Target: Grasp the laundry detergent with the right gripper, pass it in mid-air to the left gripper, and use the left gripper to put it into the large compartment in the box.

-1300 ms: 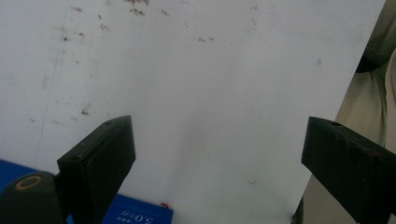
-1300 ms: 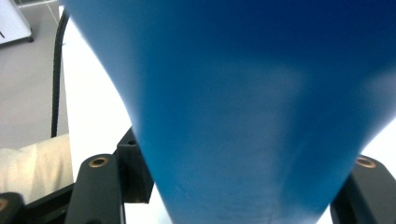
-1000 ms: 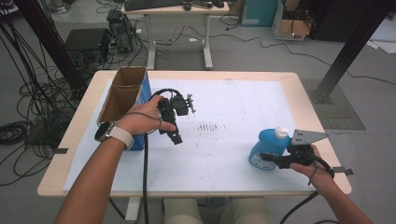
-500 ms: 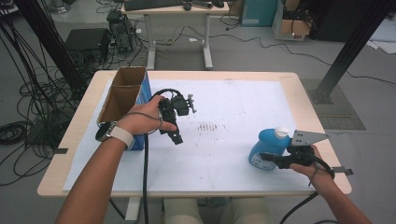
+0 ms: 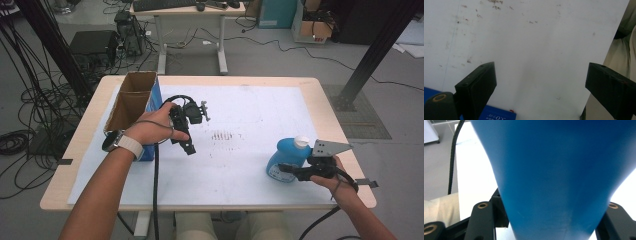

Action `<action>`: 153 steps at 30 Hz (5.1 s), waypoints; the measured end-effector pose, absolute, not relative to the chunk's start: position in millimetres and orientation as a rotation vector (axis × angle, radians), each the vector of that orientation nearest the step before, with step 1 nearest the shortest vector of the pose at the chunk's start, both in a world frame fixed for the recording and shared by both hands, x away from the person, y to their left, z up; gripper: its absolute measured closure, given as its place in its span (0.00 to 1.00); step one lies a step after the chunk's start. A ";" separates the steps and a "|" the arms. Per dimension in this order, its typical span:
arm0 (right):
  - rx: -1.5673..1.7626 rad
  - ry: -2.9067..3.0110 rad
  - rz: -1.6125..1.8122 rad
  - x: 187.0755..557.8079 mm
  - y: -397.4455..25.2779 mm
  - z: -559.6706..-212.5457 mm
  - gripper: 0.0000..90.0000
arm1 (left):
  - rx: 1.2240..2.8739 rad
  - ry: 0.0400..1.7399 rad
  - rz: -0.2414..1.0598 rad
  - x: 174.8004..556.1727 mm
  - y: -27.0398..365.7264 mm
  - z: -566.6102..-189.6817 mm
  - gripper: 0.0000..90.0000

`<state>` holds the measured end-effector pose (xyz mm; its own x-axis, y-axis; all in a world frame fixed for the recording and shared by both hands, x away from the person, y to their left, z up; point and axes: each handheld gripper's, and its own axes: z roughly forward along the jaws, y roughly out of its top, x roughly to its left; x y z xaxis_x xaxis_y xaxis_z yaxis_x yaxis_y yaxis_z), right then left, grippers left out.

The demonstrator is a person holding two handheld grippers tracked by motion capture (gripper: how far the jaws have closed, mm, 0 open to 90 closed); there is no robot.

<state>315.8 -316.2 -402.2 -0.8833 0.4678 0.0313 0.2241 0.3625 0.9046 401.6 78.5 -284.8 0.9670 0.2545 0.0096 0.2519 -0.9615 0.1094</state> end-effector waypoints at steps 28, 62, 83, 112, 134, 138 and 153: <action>0.624 2.400 1.525 316.0 -315.9 -401.4 0.48 | 3.006 0.388 0.035 400.9 79.1 -285.3 0.11; 0.607 2.406 1.523 317.2 -316.7 -401.5 0.48 | 3.003 0.390 0.035 400.8 78.6 -285.3 0.11; 0.631 2.408 1.525 317.0 -316.0 -401.0 0.48 | 3.002 0.390 0.044 400.0 79.1 -284.4 0.11; 0.636 2.414 1.529 317.3 -316.0 -401.0 0.48 | 2.999 0.393 0.043 400.0 77.6 -284.9 0.11; 0.637 2.416 1.529 317.4 -315.9 -400.9 0.47 | 2.997 0.391 0.042 399.9 77.7 -284.9 0.11; 0.641 2.417 1.528 317.1 -316.0 -400.9 0.47 | 2.997 0.390 0.039 400.0 77.5 -285.0 0.11; 0.630 2.415 1.531 318.0 -316.0 -401.1 0.47 | 3.001 0.386 0.041 399.9 77.4 -284.9 0.11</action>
<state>318.0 -316.0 -401.1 -0.8858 0.4617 0.0471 0.2397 0.3681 0.8984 399.9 77.4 -284.9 0.9671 0.2541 0.0123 0.2509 -0.9608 0.1179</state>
